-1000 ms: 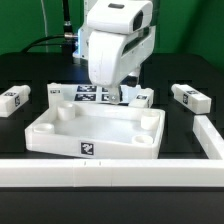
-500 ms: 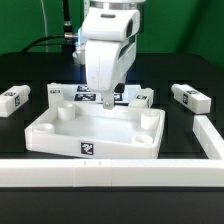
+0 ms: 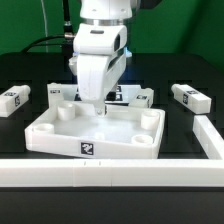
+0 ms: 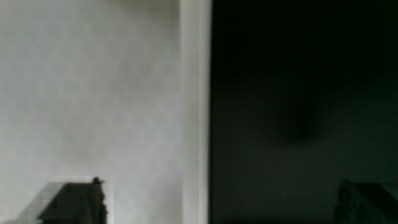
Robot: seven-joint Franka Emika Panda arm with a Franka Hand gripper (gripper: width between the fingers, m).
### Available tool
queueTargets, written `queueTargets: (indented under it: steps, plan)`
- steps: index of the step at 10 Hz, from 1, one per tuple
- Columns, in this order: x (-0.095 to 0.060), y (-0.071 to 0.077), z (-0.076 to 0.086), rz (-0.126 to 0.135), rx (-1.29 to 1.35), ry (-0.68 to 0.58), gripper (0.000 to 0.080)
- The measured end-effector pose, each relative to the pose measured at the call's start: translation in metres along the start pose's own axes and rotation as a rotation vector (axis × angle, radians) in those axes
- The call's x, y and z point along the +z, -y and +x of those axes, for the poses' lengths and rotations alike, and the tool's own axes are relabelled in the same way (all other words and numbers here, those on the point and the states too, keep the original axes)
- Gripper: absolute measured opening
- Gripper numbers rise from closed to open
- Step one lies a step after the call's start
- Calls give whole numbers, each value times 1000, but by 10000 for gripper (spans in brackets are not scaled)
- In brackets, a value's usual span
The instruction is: Assemble desk
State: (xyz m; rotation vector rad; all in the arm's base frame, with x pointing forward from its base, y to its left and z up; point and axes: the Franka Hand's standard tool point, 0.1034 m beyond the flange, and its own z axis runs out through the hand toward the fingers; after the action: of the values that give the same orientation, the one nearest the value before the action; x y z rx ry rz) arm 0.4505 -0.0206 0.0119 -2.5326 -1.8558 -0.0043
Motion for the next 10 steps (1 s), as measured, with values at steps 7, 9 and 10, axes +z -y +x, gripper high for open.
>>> queueTargets:
  steps: [7, 9, 10]
  plan:
    - [8, 2, -6, 11, 18, 2, 391]
    - [8, 2, -6, 11, 18, 2, 81]
    - [8, 2, -6, 11, 18, 2, 57]
